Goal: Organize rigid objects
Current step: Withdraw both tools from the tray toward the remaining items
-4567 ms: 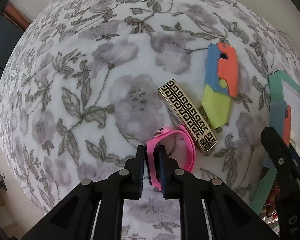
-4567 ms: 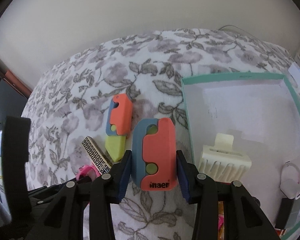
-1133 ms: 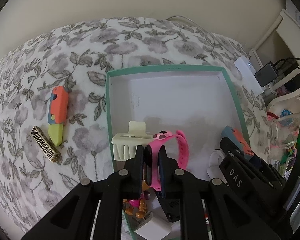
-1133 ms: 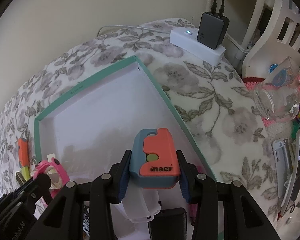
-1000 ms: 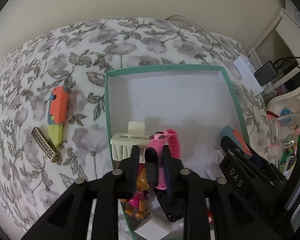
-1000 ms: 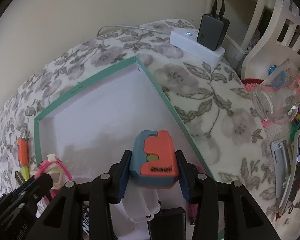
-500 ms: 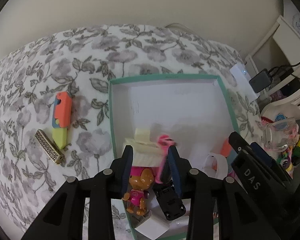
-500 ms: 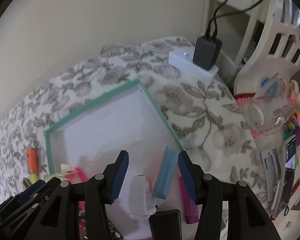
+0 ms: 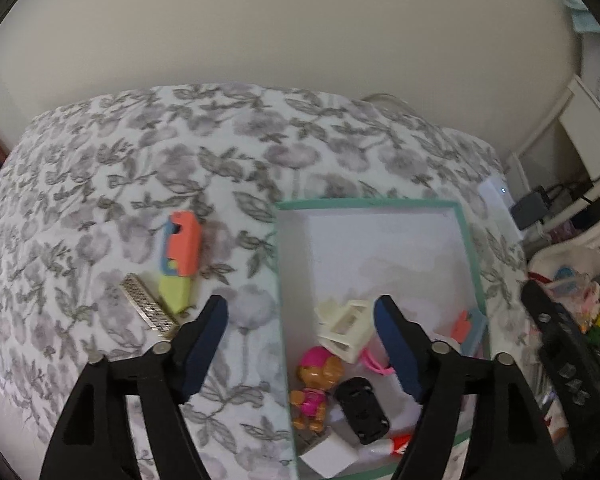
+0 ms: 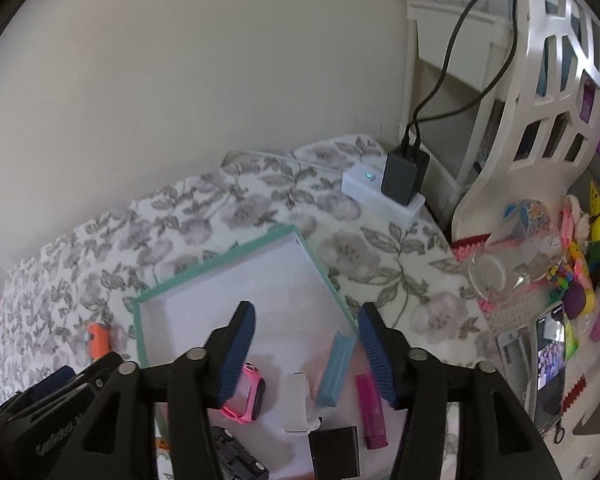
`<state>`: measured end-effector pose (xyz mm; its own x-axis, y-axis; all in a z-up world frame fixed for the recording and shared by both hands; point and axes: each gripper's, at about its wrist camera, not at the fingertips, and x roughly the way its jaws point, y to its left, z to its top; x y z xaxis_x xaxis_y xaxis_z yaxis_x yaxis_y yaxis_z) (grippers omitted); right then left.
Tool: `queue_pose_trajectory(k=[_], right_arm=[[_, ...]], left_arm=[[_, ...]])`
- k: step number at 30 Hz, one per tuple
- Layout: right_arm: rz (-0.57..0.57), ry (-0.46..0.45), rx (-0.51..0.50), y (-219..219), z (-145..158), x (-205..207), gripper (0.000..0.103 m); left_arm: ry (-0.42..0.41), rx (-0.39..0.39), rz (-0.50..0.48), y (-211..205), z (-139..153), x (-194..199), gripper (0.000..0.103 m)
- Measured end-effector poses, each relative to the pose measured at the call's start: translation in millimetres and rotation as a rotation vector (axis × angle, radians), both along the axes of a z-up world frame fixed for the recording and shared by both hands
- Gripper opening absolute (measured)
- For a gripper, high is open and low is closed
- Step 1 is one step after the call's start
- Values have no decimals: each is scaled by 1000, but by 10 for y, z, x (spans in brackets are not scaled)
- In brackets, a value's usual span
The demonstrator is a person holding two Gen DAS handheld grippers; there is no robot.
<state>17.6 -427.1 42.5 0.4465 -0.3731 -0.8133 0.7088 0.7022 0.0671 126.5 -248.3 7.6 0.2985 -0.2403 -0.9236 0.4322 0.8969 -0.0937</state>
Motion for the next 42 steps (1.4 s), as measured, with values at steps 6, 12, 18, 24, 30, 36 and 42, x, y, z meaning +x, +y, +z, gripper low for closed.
queue_pose_trajectory(k=[6,12,18,24,30,36,42], right_arm=[[14,-9,-19,65,91,9,78],[38,-23,-24,152,138,51,89],[90,-16,-37,323,141,178,99],[158,-9,-47,582,109,365,102],[263,-11,-28,938,39,582,103],[346,38,-3,1250,-185,796,103],[426,77,23,1540,-405,939,103]], left_arm=[[-58,57,87,245,52,155,92],[-81,62,161,535,99,303,94],[-97,96,221,840,100,451,94],[-86,120,281,1149,52,605,94],[-33,120,341,1459,-59,730,94],[-40,160,407,1772,-77,815,94],[-8,162,478,2074,-162,910,94]])
